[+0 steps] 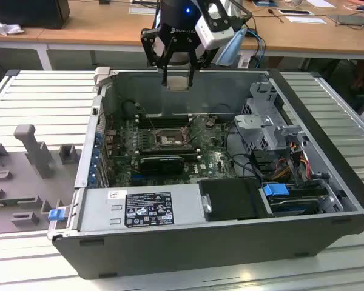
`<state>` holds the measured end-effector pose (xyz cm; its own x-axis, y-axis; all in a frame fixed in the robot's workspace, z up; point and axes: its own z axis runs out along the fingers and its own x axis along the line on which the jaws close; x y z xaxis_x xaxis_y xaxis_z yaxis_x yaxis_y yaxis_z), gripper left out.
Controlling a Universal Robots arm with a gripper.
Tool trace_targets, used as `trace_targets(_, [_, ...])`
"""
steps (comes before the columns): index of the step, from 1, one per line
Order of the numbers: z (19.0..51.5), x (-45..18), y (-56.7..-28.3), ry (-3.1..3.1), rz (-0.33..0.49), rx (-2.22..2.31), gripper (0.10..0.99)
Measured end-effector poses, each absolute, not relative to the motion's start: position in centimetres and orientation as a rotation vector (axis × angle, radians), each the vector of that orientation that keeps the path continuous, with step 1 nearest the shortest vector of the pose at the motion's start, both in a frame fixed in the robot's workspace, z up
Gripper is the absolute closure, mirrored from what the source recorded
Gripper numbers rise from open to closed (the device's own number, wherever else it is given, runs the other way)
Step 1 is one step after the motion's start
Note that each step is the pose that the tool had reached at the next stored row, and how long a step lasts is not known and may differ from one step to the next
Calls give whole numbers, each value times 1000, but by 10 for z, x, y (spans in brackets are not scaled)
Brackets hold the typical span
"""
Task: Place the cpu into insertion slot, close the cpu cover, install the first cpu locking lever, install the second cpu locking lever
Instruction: 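Place the cpu into insertion slot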
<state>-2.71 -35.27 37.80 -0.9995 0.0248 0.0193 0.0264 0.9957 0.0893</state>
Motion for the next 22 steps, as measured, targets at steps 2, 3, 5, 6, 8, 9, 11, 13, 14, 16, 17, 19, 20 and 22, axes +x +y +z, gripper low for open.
trace_targets(2, [378,-27,-353,-3120,-140,-64,561])
trace_targets(3, [378,-27,-353,-3120,-140,-85,561])
trace_targets(5, [378,-27,-353,-3119,-141,-194,561])
trace_targets(6, [378,-27,-353,-3118,-142,-211,561])
trace_targets(8, [377,-27,-353,-3115,-142,-266,561])
trace_targets(9, [377,-27,-353,-3114,-142,-287,561])
trace_targets(11, [377,-27,-353,-3110,-142,-341,561])
trace_targets(13, [376,-27,-353,-3108,-142,-366,561])
trace_targets(14, [375,-27,-353,-3108,-142,-366,561])
trace_targets(16, [375,-27,-353,-3107,-142,-374,561])
trace_targets(17, [375,-27,-353,-3106,-142,-392,561])
trace_targets(19, [374,-27,-353,-3099,-143,-454,561])
trace_targets(20, [374,-27,-353,-3093,-143,-499,561])
trace_targets(22, [374,-27,-353,-3081,-143,-585,561])
